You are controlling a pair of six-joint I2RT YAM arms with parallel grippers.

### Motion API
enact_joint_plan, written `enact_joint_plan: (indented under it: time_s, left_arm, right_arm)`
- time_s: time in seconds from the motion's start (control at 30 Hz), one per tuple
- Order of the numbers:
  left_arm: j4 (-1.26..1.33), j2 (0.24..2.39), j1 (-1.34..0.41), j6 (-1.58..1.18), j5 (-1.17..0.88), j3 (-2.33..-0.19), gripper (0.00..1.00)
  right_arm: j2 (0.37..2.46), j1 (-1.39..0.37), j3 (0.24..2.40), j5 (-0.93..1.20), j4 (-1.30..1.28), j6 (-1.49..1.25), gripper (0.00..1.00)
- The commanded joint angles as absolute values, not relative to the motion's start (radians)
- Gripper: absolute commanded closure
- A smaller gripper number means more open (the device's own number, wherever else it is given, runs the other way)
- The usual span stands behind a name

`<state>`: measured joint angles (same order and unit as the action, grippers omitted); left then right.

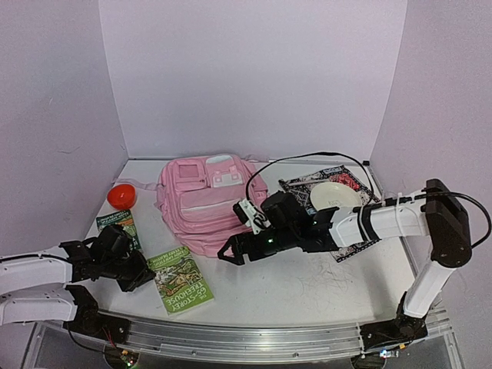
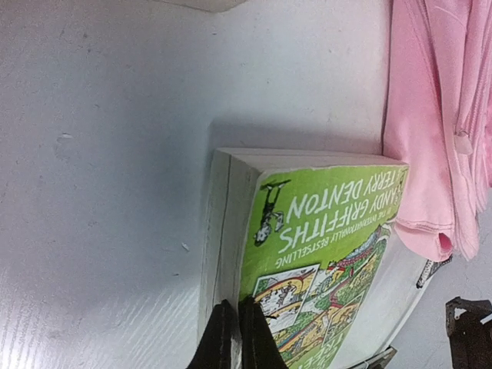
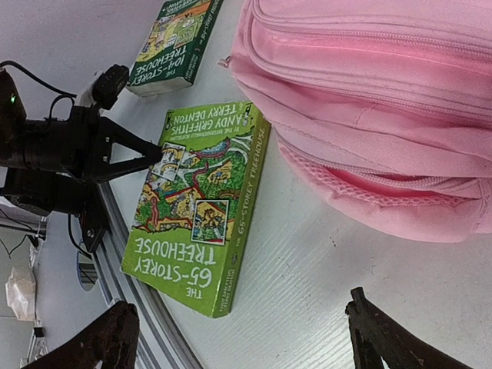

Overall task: Pack the student bag
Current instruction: Move the book to the corner of the board.

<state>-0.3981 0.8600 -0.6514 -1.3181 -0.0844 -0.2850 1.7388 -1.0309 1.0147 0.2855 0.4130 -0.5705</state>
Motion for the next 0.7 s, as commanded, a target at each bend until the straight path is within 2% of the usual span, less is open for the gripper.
enact_joint_plan:
  time_s: [0.0, 0.23, 0.4, 0.53, 0.67]
  left_arm:
    - [-0.362, 0.902, -0.650, -1.226, -0.134, -0.316, 1.00]
    - [-0.374, 0.975, -0.671, -1.061, -0.205, -0.441, 1.00]
    - [-0.375, 1.084, -0.765, -0.978, -0.238, -0.529, 1.00]
    - [-0.376, 1.207, -0.870, -0.967, -0.203, -0.593, 1.00]
    - [-0.373, 1.227, -0.874, -1.000, -0.150, -0.619, 0.96]
  right_arm:
    - [1.753, -1.035, 1.071, 0.319, 0.433, -0.539, 0.05]
    - [1.750, -1.028, 1.106, 0.328, 0.365, -0.477, 0.06]
    - [1.755, -1.005, 1.114, 0.372, 0.335, -0.452, 0.06]
    - [1.776, -1.000, 1.136, 0.396, 0.300, -0.441, 0.06]
    - [1.792, -0.999, 1.124, 0.396, 0.259, -0.469, 0.07]
